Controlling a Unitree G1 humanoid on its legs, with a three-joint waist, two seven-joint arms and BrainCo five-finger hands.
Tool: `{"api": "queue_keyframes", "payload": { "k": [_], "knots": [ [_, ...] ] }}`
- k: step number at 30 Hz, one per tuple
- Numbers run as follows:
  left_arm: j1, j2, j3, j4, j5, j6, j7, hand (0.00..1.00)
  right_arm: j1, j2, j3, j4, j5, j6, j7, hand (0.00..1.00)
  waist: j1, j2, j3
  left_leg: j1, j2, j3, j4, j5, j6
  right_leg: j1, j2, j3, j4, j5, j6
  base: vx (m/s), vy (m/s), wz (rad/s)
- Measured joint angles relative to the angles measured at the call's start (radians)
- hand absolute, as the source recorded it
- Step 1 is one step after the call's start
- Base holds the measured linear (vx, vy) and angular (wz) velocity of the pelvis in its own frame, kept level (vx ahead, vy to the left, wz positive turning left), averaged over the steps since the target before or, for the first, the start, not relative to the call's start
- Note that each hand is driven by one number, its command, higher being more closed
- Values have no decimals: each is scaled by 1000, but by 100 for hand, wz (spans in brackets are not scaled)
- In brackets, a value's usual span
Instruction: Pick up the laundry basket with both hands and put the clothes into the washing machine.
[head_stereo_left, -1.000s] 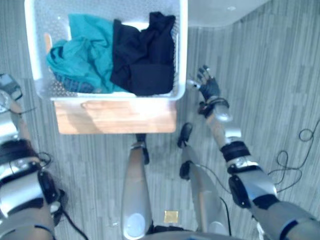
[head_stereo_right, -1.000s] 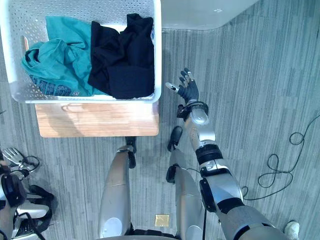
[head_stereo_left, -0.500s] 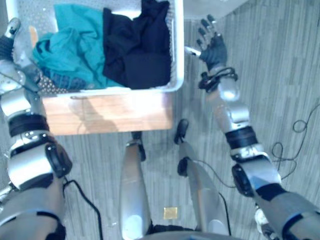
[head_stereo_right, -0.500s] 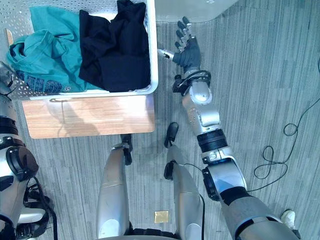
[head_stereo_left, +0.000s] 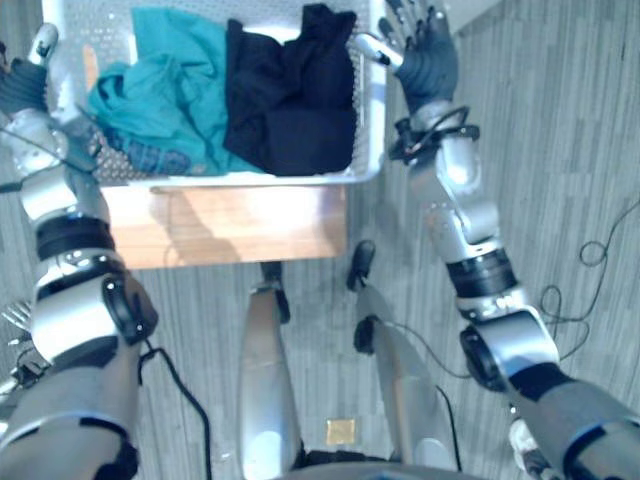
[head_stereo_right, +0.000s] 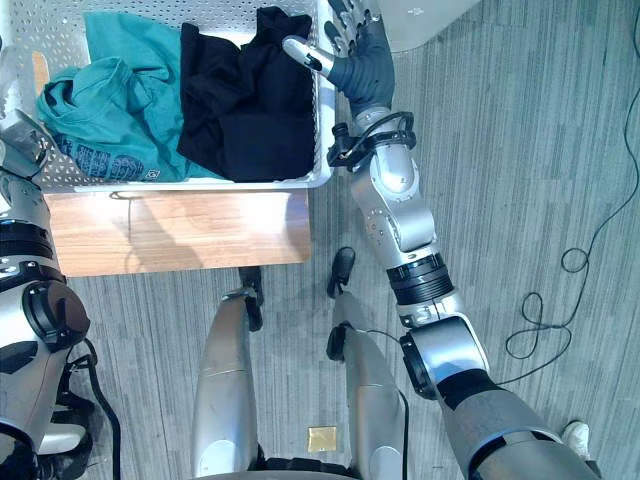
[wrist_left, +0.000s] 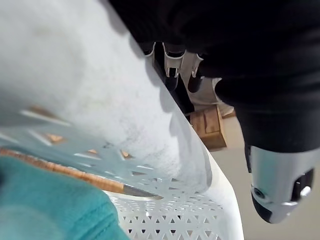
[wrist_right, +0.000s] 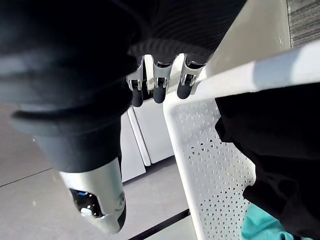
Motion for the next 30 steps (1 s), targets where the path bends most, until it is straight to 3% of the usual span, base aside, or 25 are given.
{"api": "queue_keyframes", "payload": {
  "k": [9,16,22,30],
  "knots": [
    [-20,-11,-17,3,0,10,0,0,1,10,-1,17,-4,5,0,0,-4,-44,-25,6,-6,-13,-3,1,0,13,-2,-14,-1,0,0,12,7,4],
    [-20,-16,-21,2,0,12,1,0,3,11,-33,48,-14,16,-13,0,-10,-52,-30,14,-12,-15,-7,1,0,23,-7,-17,-6,-1,1,10,8,2],
    [-19,-17,-37,1,1,12,6,0,39,-7,-92,-70,-48,10,-48,0,-19,-53,-31,12,-19,-14,-6,0,0,23,-13,-18,-6,-5,6,0,0,0],
    [-19,-19,-37,-2,1,12,6,0,81,-39,-144,-87,-47,3,-68,0,-23,-67,-39,11,-18,-12,-4,0,1,21,-14,-17,-5,-11,15,0,0,0]
  ]
}}
